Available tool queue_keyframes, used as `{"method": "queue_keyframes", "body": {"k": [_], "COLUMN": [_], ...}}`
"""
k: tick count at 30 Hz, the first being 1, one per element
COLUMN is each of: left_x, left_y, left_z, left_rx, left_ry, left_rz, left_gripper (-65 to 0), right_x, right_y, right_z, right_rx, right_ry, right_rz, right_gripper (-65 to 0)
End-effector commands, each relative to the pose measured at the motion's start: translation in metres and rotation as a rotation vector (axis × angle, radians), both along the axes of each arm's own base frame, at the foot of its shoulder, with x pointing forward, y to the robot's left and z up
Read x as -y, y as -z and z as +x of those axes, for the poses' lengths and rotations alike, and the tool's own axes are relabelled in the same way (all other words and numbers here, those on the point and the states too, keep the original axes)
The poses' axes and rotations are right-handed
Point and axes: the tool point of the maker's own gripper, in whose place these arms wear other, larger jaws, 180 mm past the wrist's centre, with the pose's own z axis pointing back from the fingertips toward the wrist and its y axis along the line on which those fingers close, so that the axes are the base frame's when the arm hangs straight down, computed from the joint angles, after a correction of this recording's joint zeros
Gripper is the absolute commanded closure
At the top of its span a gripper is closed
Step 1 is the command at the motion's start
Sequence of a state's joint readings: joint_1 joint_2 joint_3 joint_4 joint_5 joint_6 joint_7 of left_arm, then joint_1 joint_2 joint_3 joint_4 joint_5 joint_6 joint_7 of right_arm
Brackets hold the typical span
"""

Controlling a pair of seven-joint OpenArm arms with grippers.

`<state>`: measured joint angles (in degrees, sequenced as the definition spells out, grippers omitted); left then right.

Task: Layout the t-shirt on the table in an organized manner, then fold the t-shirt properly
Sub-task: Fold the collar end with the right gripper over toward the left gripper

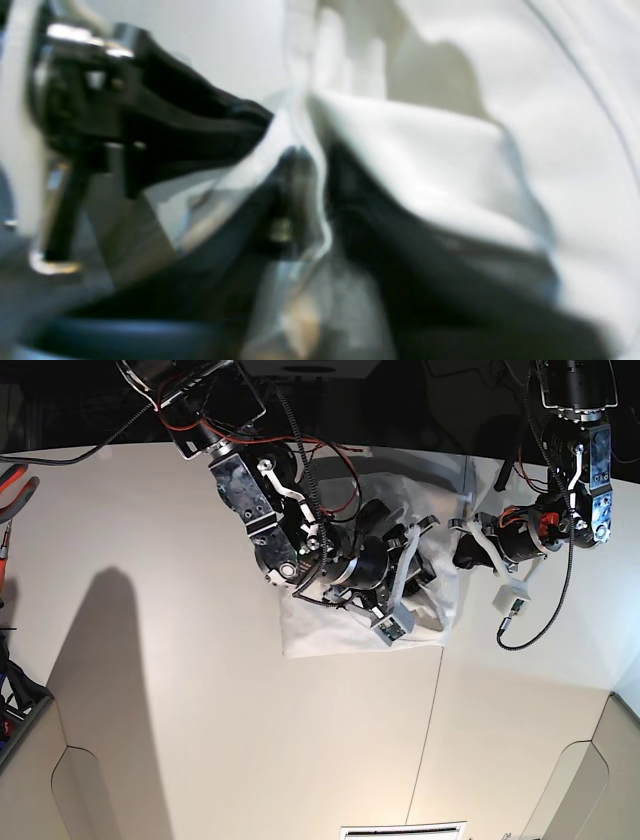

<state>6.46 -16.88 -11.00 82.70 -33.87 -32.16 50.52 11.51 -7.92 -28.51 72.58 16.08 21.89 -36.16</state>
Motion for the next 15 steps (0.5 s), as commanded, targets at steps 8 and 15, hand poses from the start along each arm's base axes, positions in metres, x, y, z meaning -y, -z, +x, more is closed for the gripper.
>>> {"method": "queue_keyframes", "body": {"k": [8,15], "left_x": [0.0,0.001], "left_y": [-0.014,-0.014], "left_z": [0.014,0.014], "left_rx": [0.057,0.058], "left_ry": [-0.011,-0.012], "left_rz": [-0.029,-0.032], "left_gripper": [0.0,0.0], "right_x": [-0.023,-0.021], "right_y": [-0.063,-0.119], "right_z": [0.022,0.031], "right_rx": [0.107,0.257], "right_ry": [-0.054,-0.089], "right_rz": [0.164,0.161], "right_gripper": [-27.4,-27.4]}}
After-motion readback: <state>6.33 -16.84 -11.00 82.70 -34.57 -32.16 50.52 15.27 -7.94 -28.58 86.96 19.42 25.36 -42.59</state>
